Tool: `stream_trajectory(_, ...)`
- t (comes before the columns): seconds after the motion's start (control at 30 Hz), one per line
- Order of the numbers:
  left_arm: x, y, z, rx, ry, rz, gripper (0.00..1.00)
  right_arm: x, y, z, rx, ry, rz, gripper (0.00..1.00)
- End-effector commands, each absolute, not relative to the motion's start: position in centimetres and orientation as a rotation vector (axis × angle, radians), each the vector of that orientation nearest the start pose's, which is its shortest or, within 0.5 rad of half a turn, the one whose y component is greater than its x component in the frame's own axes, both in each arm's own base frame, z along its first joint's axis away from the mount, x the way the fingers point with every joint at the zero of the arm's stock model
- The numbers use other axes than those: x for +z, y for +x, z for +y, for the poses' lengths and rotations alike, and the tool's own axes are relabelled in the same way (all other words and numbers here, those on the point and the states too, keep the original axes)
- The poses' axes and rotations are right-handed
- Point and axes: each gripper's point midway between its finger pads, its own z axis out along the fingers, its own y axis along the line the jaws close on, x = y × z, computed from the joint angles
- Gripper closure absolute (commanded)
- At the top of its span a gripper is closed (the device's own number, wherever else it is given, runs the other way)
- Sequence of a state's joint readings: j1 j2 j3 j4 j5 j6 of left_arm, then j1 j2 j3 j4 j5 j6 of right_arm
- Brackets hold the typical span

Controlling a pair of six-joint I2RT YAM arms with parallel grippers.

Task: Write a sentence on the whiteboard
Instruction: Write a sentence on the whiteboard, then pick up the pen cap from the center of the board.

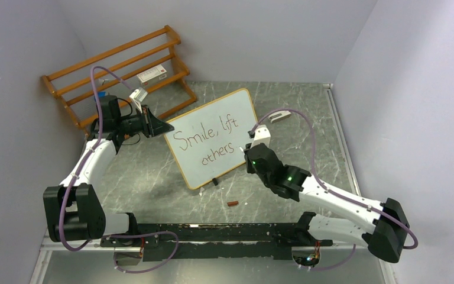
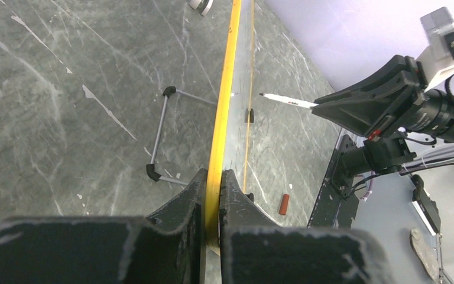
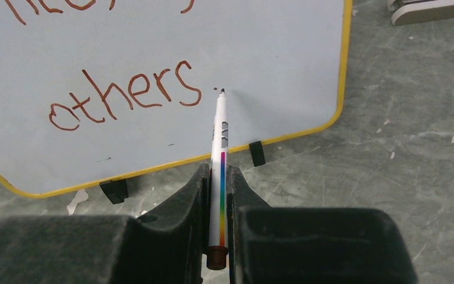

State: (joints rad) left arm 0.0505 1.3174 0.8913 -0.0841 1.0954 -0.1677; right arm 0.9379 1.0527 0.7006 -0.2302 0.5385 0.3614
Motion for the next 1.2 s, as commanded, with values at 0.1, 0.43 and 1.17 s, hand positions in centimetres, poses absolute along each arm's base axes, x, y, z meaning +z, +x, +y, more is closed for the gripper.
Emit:
stream_trajectory(0.1,15.7,33.1,-12.1,-0.982,0.36,2.107,0.78,18.5,24.0,19.1,0.252,-0.244,2.008,1.0)
stream_trajectory(0.43,18.1,32.9,-12.1,-0.946,0.403,2.043,0.52,20.8,23.4,17.6,0.25,-0.217,1.969,1.0)
stream_trajectory(1.17,25.7,30.1,-12.0,-0.846,0.402,1.881,0.37,22.3,23.0,16.6,0.259,-0.196,1.935,1.0)
